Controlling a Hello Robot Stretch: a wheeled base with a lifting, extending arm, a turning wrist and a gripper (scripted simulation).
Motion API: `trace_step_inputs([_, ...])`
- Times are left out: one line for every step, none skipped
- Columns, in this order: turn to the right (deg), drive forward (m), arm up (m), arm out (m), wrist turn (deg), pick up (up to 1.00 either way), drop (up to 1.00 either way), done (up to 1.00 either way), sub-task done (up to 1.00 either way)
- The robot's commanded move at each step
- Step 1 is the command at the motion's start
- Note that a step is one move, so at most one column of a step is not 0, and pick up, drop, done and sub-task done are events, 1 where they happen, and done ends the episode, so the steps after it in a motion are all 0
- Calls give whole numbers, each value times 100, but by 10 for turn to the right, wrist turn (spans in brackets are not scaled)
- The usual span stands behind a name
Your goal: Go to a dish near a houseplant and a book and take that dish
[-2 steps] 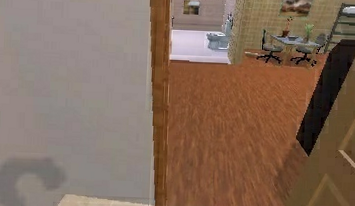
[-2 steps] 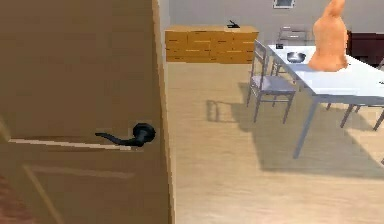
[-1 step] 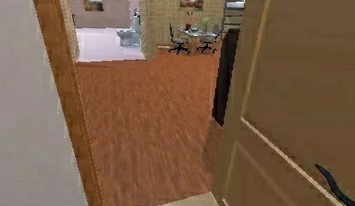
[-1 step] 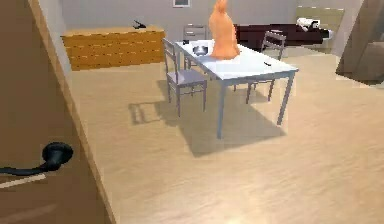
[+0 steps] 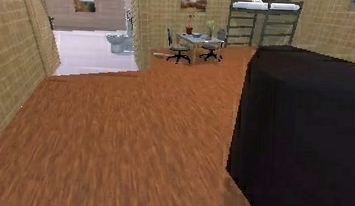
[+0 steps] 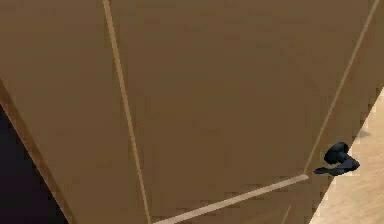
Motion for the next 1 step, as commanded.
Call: trace_step_inputs([30,0,0,0,0,0,0,0,0])
